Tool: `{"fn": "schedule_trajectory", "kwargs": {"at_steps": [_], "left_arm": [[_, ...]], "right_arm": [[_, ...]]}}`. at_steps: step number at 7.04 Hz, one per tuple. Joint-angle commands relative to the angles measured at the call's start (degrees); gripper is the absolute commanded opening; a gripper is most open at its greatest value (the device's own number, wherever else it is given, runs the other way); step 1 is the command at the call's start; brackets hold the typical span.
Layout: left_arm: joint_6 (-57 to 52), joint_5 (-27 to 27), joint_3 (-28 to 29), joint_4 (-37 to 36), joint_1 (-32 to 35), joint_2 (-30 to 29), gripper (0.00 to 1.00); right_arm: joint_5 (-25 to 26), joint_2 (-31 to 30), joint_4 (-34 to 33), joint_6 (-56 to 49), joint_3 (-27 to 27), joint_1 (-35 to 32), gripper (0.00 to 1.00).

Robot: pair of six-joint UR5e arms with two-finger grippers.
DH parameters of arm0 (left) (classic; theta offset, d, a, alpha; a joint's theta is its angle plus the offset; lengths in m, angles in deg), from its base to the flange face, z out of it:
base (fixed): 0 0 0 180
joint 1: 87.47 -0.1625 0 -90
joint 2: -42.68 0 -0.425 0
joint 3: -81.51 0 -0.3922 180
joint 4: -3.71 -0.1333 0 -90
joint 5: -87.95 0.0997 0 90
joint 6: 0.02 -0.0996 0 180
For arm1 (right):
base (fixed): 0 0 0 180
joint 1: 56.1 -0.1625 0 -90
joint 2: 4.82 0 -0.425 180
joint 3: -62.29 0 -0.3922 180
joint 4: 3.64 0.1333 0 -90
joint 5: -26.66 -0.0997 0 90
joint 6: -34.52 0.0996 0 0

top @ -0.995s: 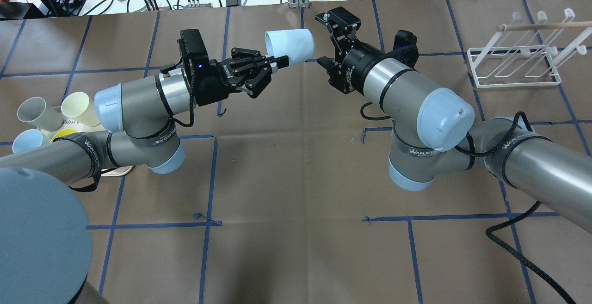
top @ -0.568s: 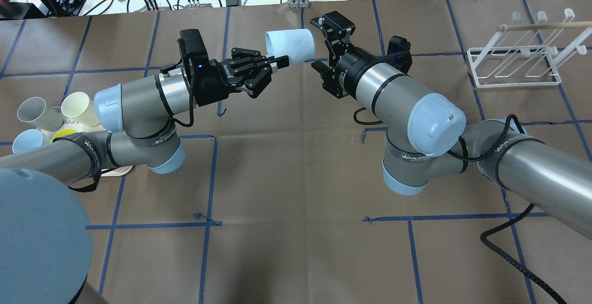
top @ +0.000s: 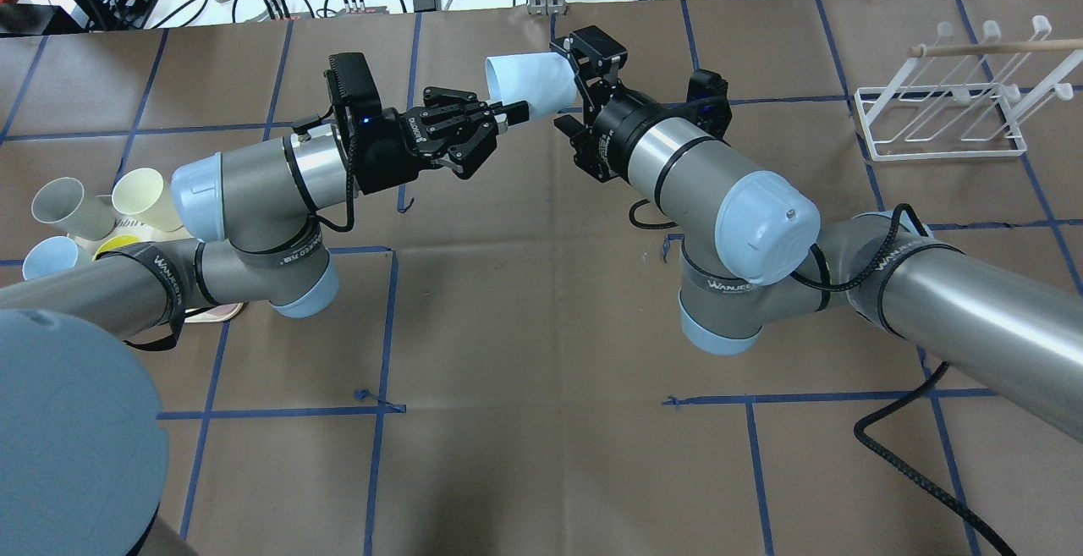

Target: Transfer IKEA cup to right arm and place on rack

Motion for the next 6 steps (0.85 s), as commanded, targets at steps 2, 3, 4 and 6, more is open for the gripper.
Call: {"fn": "schedule_trajectory", "kwargs": {"at_steps": [2, 3, 4, 6], "left_arm": [[0.75, 0.0, 0.03, 0.0, 0.01, 0.11, 0.01], [0.76, 0.0, 0.03, 0.0, 0.01, 0.11, 0.01], [0.93, 0.0, 0.03, 0.0, 0.01, 0.2, 0.02], [0.93, 0.09, 0.12, 0.0, 0.01, 0.2, 0.06]], "right_arm": [[0.68, 0.77, 0.76, 0.9, 1.89, -1.47, 0.99], [0.67, 0.77, 0.85, 0.91, 1.8, -1.56, 0.99], [0.67, 0.77, 0.94, 0.91, 1.8, -1.56, 0.99], [0.67, 1.3, 0.94, 1.17, 2.06, -1.56, 0.81]]}}
